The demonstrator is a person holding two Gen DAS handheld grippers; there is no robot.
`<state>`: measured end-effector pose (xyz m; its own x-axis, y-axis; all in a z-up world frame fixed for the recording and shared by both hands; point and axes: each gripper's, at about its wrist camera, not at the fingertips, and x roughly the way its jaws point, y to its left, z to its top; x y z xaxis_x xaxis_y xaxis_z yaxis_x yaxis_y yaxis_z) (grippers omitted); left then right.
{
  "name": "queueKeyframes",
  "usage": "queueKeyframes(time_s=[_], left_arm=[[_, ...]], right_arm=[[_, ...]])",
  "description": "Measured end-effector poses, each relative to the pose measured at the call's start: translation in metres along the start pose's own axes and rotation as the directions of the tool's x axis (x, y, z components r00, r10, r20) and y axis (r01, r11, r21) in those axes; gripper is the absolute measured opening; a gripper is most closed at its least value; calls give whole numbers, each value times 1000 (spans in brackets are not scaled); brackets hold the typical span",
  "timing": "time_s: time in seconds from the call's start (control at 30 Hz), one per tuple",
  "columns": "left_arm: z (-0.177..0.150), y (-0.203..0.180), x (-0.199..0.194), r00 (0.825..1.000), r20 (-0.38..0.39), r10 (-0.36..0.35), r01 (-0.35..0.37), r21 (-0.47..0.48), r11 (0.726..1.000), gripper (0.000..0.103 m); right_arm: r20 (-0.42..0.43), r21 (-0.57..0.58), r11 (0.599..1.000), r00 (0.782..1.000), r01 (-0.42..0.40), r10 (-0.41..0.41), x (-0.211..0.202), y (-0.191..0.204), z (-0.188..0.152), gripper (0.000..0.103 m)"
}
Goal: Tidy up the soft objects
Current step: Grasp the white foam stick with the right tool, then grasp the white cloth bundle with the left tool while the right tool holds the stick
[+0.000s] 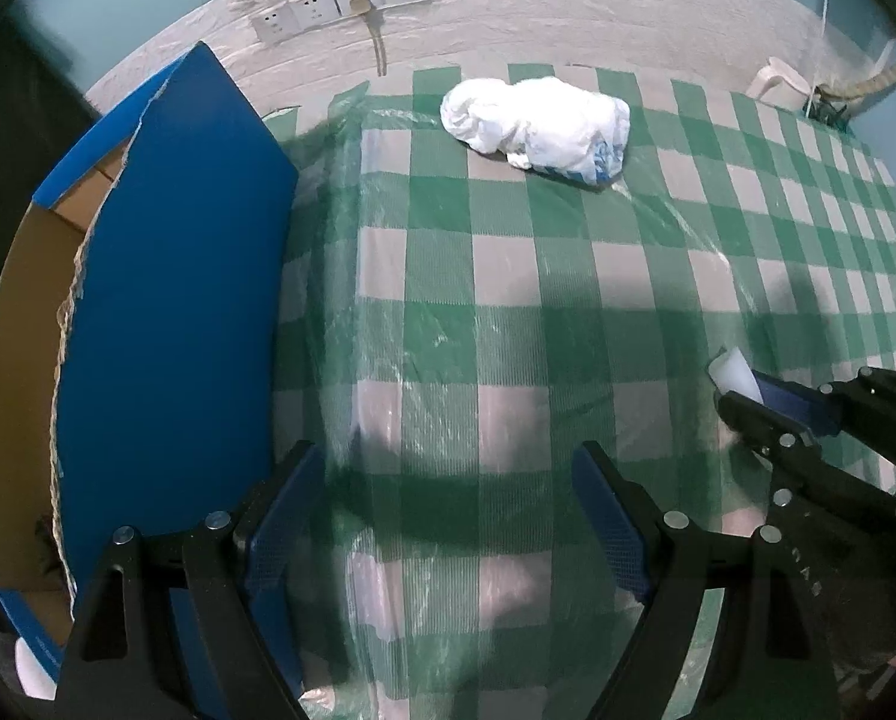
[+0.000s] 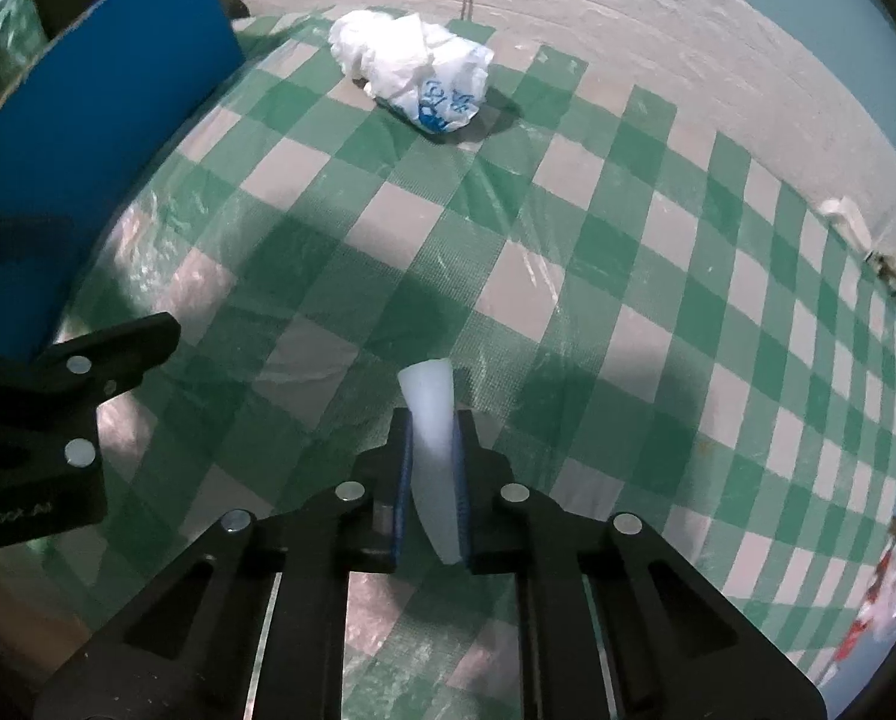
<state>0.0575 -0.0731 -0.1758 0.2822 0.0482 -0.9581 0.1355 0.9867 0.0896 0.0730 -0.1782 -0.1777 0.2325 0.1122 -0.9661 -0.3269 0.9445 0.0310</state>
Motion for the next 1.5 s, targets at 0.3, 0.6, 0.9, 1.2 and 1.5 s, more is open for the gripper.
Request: queueKeyframes(time_s=[0.3,0.6,0.9,1.2,1.5], left_arm=[[6,1,10,1000,-15,-14,14,-26,1000,87],[35,4,15,997,-13,-74,73,-87,994,87],[70,-6,7,996,23,-82,84,-96,992,87],[98,-10,12,996,22,-86,87,-110,990,87],[125,-22,18,999,28,-44,46,-85,995,87]], right_arm=[[36,131,990,998,-54,50,-9,-32,15,10],[89,155,985,994,-76,63,-30,-52,28,10],[97,160,985,994,-67,52,-34,-71,40,10],[105,116,993,994,-29,17,-36,-82,70,10],[128,139,989,991,-45,27,-35,-88,75,10]])
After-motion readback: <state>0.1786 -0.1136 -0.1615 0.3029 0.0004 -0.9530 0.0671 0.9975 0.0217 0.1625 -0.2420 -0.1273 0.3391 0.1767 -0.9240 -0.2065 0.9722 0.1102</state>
